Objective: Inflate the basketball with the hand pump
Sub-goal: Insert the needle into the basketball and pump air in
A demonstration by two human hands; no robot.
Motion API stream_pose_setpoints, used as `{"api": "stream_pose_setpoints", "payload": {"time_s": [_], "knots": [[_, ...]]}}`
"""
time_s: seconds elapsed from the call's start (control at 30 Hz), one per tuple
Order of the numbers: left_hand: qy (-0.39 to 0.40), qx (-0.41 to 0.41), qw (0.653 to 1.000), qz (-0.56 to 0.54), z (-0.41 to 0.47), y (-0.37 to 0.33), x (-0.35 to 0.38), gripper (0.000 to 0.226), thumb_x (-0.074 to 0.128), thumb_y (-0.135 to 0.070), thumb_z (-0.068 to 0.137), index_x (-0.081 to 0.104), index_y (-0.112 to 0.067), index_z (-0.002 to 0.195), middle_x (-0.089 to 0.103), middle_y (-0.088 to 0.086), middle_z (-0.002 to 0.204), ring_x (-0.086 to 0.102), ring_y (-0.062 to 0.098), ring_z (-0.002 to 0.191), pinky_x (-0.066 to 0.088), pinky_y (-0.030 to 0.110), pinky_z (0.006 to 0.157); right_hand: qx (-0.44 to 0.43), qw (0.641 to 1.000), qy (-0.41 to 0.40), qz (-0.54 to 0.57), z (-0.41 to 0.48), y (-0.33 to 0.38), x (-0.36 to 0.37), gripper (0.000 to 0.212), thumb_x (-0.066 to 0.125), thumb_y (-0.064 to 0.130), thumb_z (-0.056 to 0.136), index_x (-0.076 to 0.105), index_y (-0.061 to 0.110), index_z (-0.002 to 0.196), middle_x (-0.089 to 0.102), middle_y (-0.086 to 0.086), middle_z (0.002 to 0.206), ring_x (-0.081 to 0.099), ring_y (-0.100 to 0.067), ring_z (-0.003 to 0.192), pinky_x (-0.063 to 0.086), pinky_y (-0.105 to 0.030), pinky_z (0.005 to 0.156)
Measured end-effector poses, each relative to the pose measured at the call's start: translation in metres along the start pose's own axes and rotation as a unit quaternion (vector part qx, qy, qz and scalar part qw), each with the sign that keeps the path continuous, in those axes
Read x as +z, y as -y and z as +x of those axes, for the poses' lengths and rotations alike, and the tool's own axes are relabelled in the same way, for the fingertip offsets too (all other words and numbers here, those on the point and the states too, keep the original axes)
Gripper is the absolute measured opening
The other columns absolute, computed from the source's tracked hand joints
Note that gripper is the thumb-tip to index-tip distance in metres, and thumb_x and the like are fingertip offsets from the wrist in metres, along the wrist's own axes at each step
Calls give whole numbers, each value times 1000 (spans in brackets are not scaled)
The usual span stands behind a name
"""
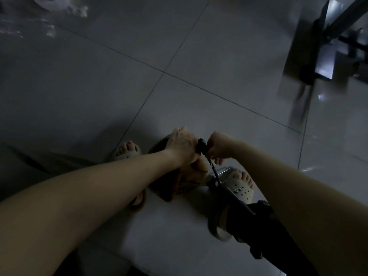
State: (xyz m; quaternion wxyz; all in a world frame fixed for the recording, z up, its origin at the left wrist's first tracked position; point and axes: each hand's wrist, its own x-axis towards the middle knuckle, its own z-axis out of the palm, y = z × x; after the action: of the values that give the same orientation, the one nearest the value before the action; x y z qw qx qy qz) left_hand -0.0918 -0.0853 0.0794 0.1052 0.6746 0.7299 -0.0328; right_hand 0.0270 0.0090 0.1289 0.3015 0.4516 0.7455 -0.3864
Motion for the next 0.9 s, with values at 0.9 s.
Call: {"api": "stream_pose_setpoints", "payload": {"time_s": [0.9], "knots": [[44,10,973,-228,1,-3,27,35,55,-38,94,54,-19,123,44,1,96,45,25,104,25,45,107,153,889,52,429,-3,-8,15,47,55,55,94,53,9,87,52,-6,87,51,-16,73,46,-25,62]]}}
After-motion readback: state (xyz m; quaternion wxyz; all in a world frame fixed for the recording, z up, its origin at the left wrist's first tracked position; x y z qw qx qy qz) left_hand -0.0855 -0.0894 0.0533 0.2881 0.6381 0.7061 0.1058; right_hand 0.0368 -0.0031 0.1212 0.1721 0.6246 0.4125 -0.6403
